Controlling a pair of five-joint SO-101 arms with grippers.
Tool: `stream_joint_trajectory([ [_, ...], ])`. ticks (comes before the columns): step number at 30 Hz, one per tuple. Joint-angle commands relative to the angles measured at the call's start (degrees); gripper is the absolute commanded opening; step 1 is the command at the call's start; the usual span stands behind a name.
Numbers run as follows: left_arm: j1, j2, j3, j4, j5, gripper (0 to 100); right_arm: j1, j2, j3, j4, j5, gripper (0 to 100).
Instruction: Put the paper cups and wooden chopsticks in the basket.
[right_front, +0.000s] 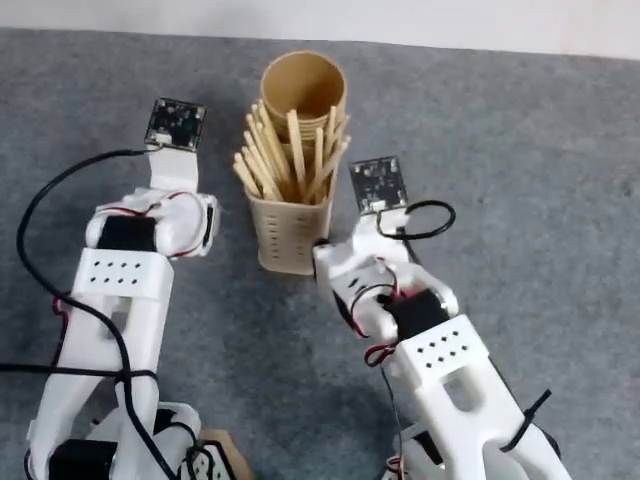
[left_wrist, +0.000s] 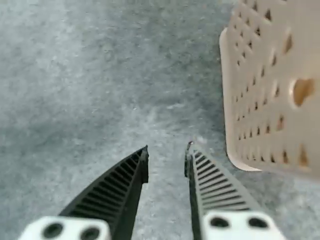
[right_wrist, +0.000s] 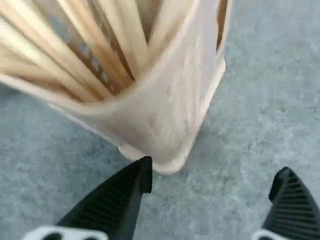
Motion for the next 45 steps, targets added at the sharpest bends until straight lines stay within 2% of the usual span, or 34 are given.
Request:
stream_joint_trajectory([
  [1, -1.19, -1.8, -3.47, 1.32, -0.53, 15, -0.4, -1.54, -0.75, 2.33, 0.35, 36.8],
  [9, -1.19, -15.69, 1.71, 1.05, -0.62, 15, -0.4, -2.68, -0.57, 2.33, 0.35, 36.8],
  [15, -1.1, -29.05, 11.56, 0.35, -0.88, 15, -0.4, -15.87, 3.3, 2.59, 0.35, 36.8],
  [19, -1.1, -35.38, 19.91, -3.43, -0.88, 15, -0.13, -27.12, 12.79, 2.59, 0.62, 36.8],
  [29, -0.92, -44.35, 36.18, -12.48, -0.88, 15, 10.42, -48.04, 30.2, 2.59, 0.79, 36.8],
  [36, -0.92, -48.75, 44.18, -16.7, -0.97, 15, 10.68, -61.41, 41.98, 2.59, 0.79, 36.8],
  [41, -0.92, -52.62, 50.77, -20.31, -6.07, 15, 10.51, -62.02, 46.55, 2.42, 0.79, 36.8],
  [45, -0.92, -56.31, 56.22, -24.62, -7.38, 15, 10.59, -62.02, 47.25, 2.42, 0.79, 36.8],
])
